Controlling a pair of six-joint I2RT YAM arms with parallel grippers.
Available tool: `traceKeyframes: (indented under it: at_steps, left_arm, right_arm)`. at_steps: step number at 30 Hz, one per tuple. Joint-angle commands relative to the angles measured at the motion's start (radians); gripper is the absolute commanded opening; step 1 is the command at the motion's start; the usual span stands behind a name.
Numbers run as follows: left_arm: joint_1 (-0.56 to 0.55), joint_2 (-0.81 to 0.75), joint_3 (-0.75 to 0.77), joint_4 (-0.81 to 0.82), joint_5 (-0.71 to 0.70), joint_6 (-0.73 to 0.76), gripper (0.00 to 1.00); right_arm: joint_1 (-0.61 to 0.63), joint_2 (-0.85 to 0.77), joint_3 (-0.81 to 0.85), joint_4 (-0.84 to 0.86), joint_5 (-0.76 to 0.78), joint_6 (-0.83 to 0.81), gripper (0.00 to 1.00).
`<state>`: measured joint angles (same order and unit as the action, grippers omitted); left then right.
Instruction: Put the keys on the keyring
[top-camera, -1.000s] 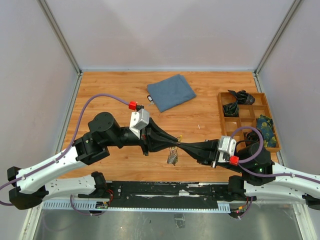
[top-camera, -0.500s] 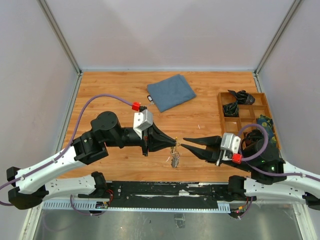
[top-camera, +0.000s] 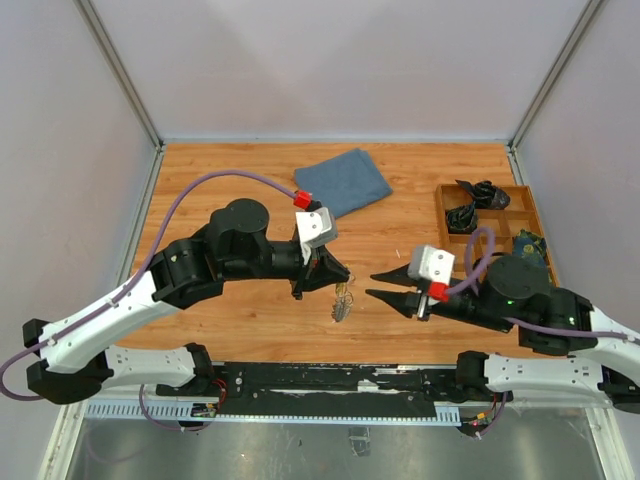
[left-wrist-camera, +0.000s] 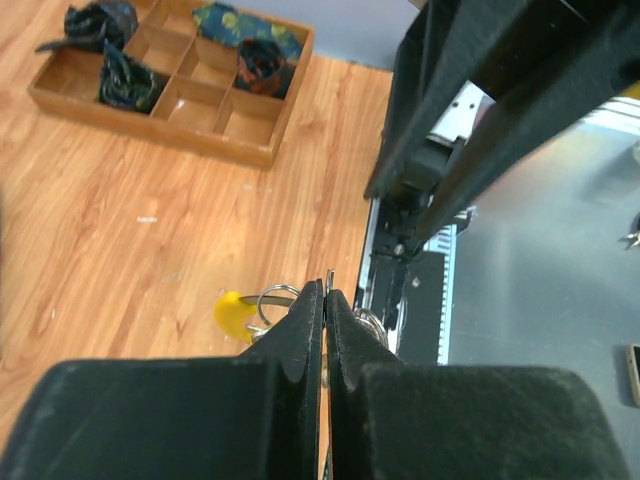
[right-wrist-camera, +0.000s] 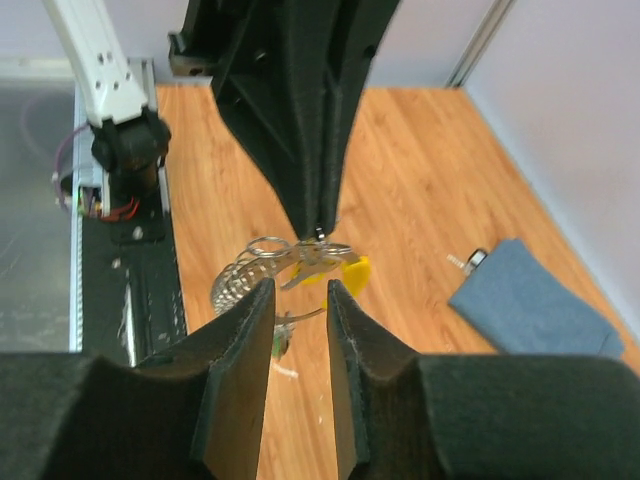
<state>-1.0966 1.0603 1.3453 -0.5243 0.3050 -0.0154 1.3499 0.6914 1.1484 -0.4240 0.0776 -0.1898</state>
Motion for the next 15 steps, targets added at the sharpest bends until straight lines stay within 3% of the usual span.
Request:
traceKeyframes:
  at_steps: [1,9,15]
  left_arm:
    - [-0.008,0.029,0.063,-0.122,-0.023,0.047,0.01]
    - [-0.009,0.028,0.068,-0.134,0.004,0.059,0.0]
    - [-0.008,0.034,0.077,-0.145,0.028,0.071,0.01]
  right_arm:
    - [-0.012,0.054,0.04,-0.149,-0.076,0.063,0.29]
    - [-0.29,0.12,0.058,-0.14,-0.484,0.184,0.31]
    - [-0.349,0.138,0.031,-0.083,-0.581,0.216,0.27]
